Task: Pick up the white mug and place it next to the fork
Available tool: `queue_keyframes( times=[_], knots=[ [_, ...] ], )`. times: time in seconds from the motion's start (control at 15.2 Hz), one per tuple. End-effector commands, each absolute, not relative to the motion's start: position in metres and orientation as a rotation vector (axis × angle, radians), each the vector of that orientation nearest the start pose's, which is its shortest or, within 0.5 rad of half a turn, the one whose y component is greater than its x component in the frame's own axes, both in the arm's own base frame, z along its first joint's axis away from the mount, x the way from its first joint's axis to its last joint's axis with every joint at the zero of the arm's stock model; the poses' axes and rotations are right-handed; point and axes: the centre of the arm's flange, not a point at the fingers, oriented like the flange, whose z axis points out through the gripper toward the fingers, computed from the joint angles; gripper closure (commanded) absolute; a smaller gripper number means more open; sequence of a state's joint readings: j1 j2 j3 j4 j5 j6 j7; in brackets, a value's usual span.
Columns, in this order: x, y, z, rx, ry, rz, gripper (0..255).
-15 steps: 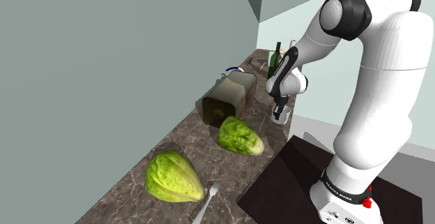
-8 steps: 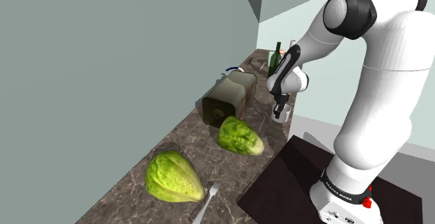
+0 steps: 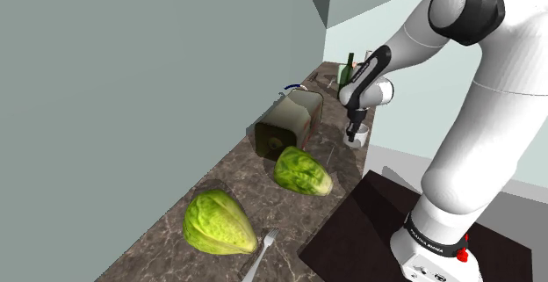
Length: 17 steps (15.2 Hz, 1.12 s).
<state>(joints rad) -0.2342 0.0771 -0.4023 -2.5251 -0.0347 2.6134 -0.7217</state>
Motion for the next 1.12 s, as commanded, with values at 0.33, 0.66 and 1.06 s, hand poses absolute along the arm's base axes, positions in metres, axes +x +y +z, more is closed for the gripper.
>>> queue_keyframes(
  times=[0.33,0.66,1.06],
  knots=[
    [0.373,-0.276,0.288,-3.184,-0.185,0.028,255],
    [0.373,-0.276,0.315,-3.184,-0.185,0.028,255],
    [0.373,-0.276,0.346,-3.184,-0.185,0.028,255]
  ],
)
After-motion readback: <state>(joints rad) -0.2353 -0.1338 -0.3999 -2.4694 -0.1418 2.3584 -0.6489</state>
